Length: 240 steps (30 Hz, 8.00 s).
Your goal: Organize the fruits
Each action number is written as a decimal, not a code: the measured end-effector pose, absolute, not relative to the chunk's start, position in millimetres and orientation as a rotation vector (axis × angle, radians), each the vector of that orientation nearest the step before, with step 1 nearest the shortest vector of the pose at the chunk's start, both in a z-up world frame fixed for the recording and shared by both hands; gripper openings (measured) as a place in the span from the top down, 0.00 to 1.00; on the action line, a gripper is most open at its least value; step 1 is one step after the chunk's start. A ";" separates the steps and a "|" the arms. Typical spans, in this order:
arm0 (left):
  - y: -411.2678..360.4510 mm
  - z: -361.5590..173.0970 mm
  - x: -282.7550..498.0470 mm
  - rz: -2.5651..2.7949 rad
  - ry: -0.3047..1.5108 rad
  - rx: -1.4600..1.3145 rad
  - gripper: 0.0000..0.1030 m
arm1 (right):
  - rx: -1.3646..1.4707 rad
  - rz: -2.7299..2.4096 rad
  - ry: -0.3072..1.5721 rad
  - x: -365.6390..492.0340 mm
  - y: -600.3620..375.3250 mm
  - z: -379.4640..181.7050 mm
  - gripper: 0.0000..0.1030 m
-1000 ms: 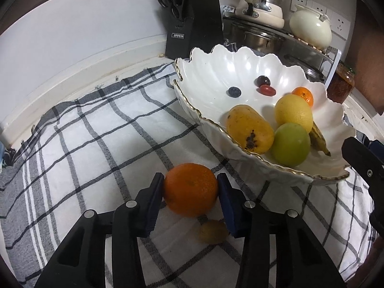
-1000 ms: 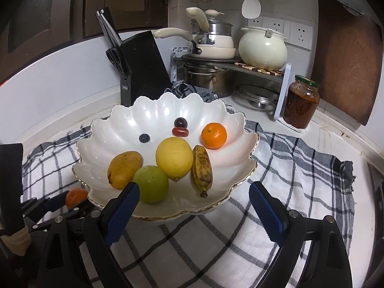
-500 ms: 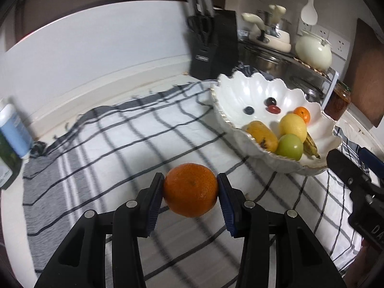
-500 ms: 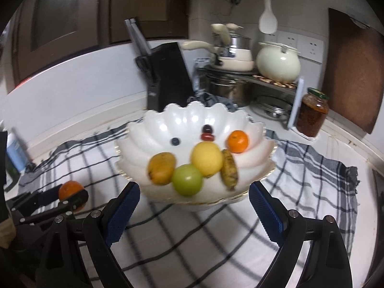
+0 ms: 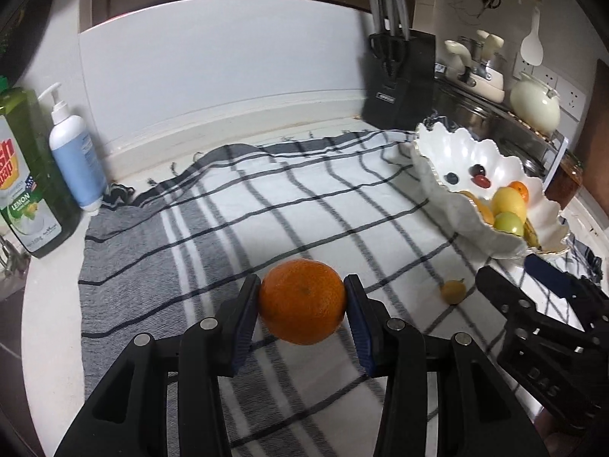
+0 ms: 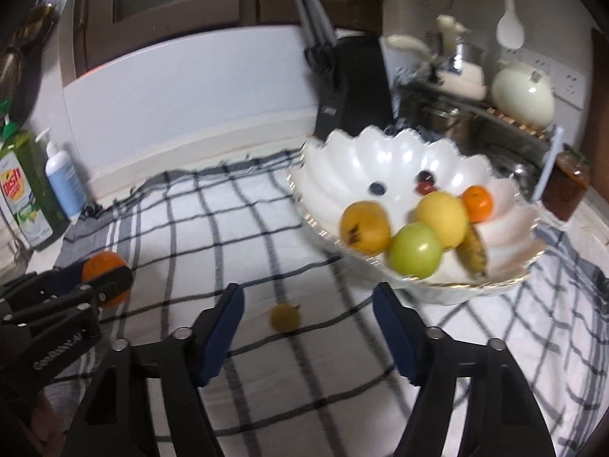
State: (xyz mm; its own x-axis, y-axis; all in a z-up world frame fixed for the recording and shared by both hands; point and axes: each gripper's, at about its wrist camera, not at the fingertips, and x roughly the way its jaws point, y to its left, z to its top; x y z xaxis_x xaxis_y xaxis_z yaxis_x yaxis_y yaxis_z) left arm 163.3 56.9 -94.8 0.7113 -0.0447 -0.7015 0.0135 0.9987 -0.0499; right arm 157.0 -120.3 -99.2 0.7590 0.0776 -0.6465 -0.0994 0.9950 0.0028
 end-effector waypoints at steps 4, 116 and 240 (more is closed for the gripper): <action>62.8 -96.9 167.0 -0.025 0.780 -0.051 0.57 | -0.034 0.117 0.750 168.4 -115.4 -113.5 0.45; -77.8 -29.5 222.5 -0.118 0.663 0.021 0.01 | 0.045 -0.188 0.638 176.0 -262.4 -31.8 0.11; -58.9 2.9 17.4 -0.161 0.613 0.052 0.00 | 0.068 -0.140 0.573 -12.9 -255.1 -4.1 0.11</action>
State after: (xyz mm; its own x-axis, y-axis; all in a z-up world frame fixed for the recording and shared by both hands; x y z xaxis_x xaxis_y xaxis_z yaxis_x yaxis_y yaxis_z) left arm 17.4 -58.9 2.9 0.8057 -0.1348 -0.5768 0.1655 0.9862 0.0007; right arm -12.9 -255.1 -4.1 0.8310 -0.1126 -0.5447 0.1506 0.9883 0.0255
